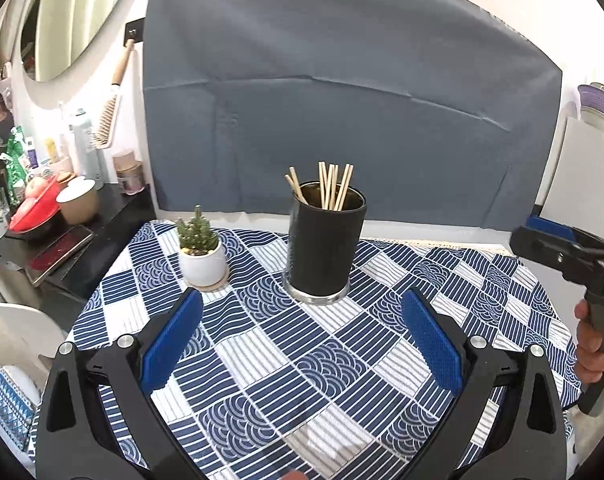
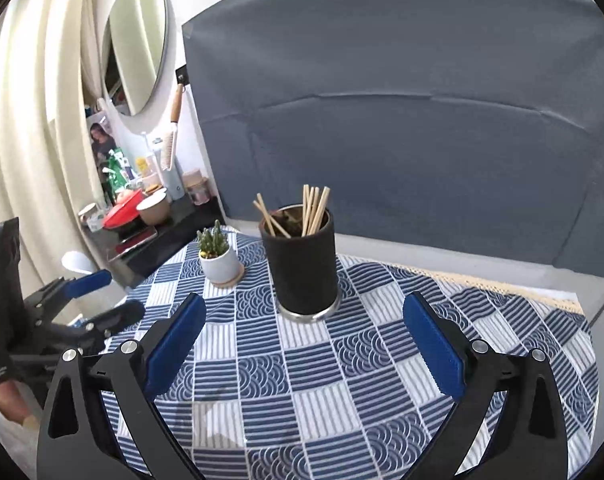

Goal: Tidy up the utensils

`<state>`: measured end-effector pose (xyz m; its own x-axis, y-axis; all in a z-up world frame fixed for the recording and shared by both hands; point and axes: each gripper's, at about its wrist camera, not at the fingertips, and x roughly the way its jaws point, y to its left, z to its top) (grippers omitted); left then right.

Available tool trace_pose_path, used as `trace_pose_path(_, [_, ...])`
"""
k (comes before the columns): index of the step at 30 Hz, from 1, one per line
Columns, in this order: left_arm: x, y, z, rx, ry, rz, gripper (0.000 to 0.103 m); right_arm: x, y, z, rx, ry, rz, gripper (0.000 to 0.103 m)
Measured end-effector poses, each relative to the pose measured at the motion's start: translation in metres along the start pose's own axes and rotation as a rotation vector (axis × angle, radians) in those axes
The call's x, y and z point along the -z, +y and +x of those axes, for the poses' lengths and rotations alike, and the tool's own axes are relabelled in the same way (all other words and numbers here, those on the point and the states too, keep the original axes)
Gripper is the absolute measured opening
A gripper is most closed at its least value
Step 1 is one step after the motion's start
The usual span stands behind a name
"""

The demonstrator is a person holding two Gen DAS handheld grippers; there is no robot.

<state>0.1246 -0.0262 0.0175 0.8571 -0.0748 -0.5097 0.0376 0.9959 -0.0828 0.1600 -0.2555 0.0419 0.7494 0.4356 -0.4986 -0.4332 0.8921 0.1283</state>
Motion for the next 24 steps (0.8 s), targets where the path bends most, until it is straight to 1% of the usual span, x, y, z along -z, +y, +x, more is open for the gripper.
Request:
trace_pose_path(4, [0.004, 0.01, -0.01, -0.023, -0.004, 0.009, 0.097, 0.005, 0.013, -0.011, 0.015, -0.012, -0.011, 0.095])
trace_pose_path(9, [0.003, 0.031, -0.024, -0.06, 0.004, -0.023, 0.097, 0.002, 0.035, -0.02, 0.023, -0.021, -0.014, 0.095])
trace_pose_path(12, [-0.002, 0.045, -0.032, -0.032, 0.023, -0.031, 0.097, 0.001, 0.054, -0.026, 0.032, -0.022, -0.002, 0.095])
trace_pose_path(16, [-0.009, 0.061, -0.046, 0.015, 0.029, -0.015, 0.097, 0.004, 0.082, -0.034, 0.06, -0.017, 0.036, 0.095])
trace_pose_path(19, [-0.012, 0.074, -0.057, 0.038, 0.027, 0.0, 0.097, 0.006, 0.099, -0.035, 0.082, 0.006, 0.077, 0.095])
trace_pose_path(20, [-0.011, 0.077, -0.059, 0.042, 0.029, -0.002, 0.097, 0.008, 0.106, -0.035, 0.094, 0.021, 0.098, 0.095])
trace_pose_path(22, [-0.01, 0.088, -0.066, 0.045, 0.029, -0.003, 0.097, 0.011, 0.117, -0.036, 0.109, 0.021, 0.121, 0.095])
trace_pose_path(24, [-0.007, 0.1, -0.076, 0.036, 0.009, -0.011, 0.097, 0.016, 0.133, -0.039, 0.158, 0.011, 0.126, 0.095])
